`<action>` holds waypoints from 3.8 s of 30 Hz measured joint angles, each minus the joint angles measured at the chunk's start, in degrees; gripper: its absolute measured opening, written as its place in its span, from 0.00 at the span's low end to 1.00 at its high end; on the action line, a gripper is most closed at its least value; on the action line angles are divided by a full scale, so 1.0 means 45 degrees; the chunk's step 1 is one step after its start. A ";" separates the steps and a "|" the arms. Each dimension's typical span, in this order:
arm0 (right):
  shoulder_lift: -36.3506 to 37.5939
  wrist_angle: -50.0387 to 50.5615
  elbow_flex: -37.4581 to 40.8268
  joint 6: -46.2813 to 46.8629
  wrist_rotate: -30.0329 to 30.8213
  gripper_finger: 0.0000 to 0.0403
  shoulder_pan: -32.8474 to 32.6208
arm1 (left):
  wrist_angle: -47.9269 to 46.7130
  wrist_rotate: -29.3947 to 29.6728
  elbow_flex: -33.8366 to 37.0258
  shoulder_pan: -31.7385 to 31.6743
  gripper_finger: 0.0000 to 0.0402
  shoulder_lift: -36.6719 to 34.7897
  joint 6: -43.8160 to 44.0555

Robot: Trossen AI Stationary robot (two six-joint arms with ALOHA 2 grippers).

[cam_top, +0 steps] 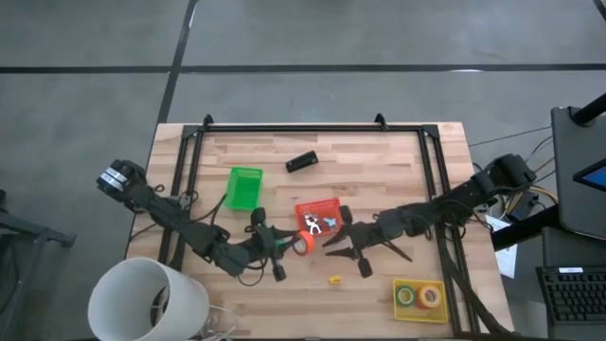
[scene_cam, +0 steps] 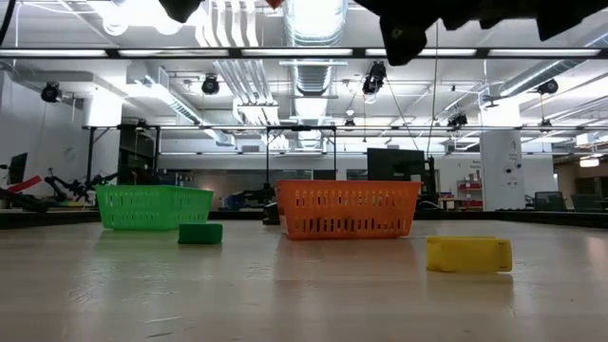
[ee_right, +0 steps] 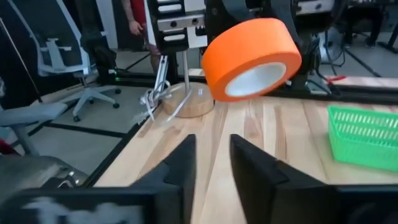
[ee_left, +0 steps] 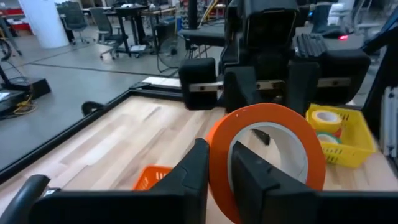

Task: Pick and place Stapler, Stapler remover, tape
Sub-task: Put the orange tape into the yellow bin

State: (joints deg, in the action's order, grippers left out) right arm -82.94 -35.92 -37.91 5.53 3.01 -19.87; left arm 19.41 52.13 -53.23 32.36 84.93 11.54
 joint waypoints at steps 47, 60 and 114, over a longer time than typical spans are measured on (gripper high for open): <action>-0.2024 -0.3368 -0.1104 -0.0609 -0.0015 0.13 -0.0075 | 0.2263 -0.0375 0.0018 -0.0348 0.18 0.0899 -0.1139; -0.1496 -0.2110 -0.1118 0.0188 -0.0010 0.12 -0.0084 | 0.2275 -0.0375 0.0029 -0.0345 0.47 0.0477 -0.1864; -0.5269 2.2804 -0.9051 1.5068 -0.3580 0.23 -0.6324 | 0.3199 -0.0760 0.0010 -0.0432 0.50 0.0427 -0.3368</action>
State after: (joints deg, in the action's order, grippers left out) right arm -106.65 66.70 -78.64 73.33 -13.10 -48.33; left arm 33.80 48.71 -53.19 30.41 86.85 -3.62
